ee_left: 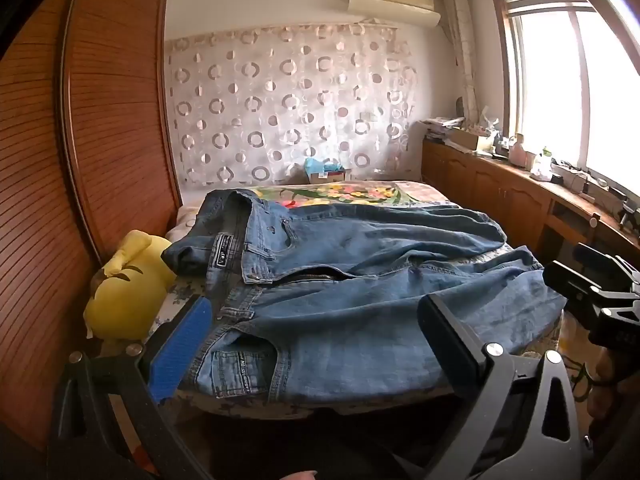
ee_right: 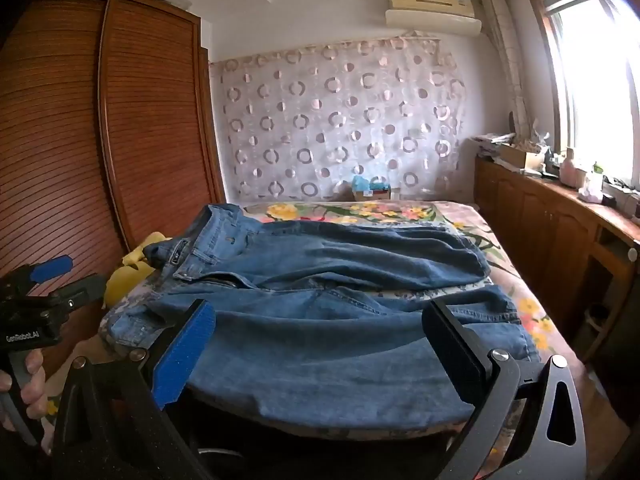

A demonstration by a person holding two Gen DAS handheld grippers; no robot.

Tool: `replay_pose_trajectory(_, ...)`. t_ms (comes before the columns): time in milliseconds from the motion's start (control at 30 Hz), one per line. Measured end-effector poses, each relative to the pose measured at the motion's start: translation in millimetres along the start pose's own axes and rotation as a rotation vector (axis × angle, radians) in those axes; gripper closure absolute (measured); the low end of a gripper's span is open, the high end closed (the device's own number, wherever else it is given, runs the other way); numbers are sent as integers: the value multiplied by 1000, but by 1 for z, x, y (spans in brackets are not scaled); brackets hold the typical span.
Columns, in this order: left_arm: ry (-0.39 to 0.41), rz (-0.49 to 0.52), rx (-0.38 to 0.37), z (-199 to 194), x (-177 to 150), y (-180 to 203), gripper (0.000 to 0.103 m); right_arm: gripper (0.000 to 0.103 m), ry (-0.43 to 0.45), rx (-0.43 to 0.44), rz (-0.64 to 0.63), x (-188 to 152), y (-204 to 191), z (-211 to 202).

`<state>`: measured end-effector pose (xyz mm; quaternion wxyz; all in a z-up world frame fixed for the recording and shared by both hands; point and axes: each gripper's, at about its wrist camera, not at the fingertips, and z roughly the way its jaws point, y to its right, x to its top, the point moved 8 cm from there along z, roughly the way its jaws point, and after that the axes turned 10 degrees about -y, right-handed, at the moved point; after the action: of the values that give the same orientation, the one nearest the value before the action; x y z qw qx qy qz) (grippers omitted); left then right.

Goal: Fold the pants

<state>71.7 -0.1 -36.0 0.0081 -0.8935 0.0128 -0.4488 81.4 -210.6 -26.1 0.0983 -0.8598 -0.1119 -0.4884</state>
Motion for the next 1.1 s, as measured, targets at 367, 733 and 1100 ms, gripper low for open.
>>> replay_pose_trajectory(367, 0, 4, 1, -1, 0, 1, 0, 0, 1, -5, 0, 1, 1, 1)
replay_pose_trajectory(733, 4, 5, 0, -2, 2, 4, 0, 0, 17, -7, 3, -2, 2, -5)
replay_pose_trajectory(1100, 9, 8, 1, -6, 5, 7, 0, 0, 27, -13, -5, -1, 1, -10)
